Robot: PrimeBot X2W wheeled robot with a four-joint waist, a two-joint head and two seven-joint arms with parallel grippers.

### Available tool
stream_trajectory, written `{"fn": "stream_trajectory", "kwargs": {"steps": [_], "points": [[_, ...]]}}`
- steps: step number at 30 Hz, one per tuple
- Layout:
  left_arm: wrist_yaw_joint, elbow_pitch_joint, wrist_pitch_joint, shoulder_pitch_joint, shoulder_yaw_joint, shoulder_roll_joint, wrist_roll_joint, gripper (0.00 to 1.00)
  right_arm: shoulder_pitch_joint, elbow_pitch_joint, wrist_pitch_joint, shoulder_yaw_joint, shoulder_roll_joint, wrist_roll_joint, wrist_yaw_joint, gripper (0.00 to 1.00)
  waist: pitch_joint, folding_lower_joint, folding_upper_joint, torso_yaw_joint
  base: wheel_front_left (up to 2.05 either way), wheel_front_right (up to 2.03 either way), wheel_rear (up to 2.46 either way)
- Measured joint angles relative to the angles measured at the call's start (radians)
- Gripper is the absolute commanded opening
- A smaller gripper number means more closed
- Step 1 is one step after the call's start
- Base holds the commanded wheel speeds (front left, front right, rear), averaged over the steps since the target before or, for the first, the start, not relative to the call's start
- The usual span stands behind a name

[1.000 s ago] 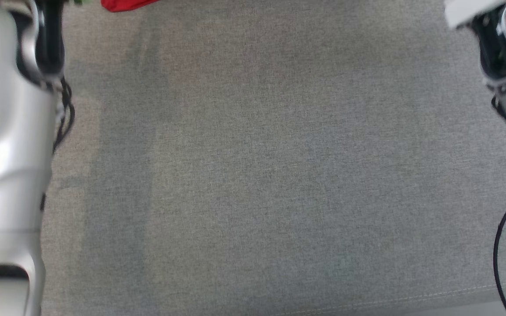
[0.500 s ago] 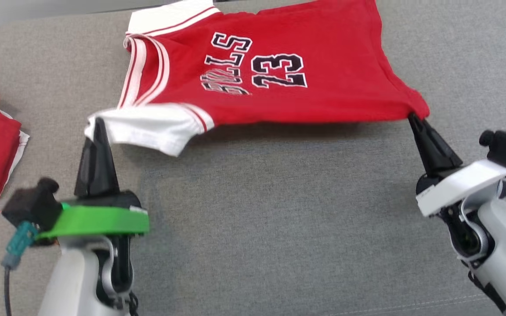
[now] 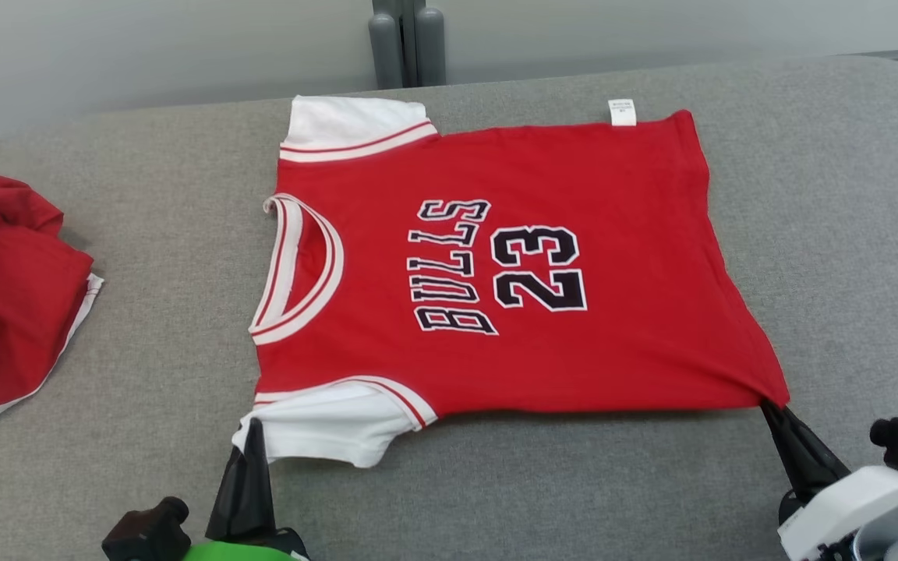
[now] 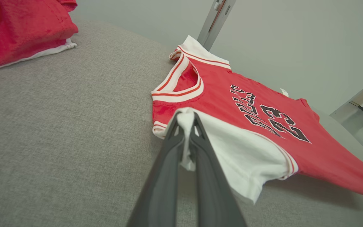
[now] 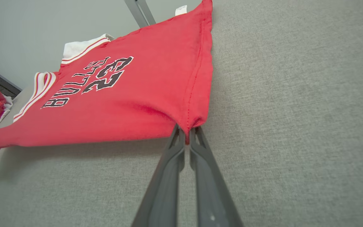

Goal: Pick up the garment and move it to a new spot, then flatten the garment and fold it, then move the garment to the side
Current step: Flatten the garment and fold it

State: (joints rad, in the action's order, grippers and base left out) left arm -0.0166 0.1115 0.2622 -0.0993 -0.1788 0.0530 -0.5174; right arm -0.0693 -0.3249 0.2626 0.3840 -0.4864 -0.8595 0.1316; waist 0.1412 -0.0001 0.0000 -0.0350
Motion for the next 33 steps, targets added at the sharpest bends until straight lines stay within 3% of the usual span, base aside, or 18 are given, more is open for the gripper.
{"fn": "stream_trajectory", "kwargs": {"steps": [7,15,26,33], "points": [[0.009,0.018,0.0,-0.013,-0.028,-0.003,0.018,0.0,0.103,0.0,-0.007,-0.068,-0.003,0.005,0.0,0.0,-0.022,0.0,0.0,0.02,0.0,0.0,0.0],[0.027,0.034,0.0,0.007,-0.028,-0.001,0.049,0.0,0.077,0.028,-0.04,-0.08,0.03,0.035,0.0,0.0,-0.015,0.0,0.0,0.001,0.0,0.0,0.0],[0.087,0.104,-0.04,0.219,-0.093,0.043,0.107,0.0,-0.037,0.042,-0.109,-0.082,0.045,0.044,0.0,0.0,0.015,0.0,0.0,-0.022,0.0,0.0,0.0],[0.115,0.237,-0.055,0.402,-0.102,0.073,0.113,0.0,-0.159,0.009,-0.152,-0.077,0.052,0.033,0.0,0.0,0.058,0.0,0.0,-0.027,0.0,0.0,0.0]]}}
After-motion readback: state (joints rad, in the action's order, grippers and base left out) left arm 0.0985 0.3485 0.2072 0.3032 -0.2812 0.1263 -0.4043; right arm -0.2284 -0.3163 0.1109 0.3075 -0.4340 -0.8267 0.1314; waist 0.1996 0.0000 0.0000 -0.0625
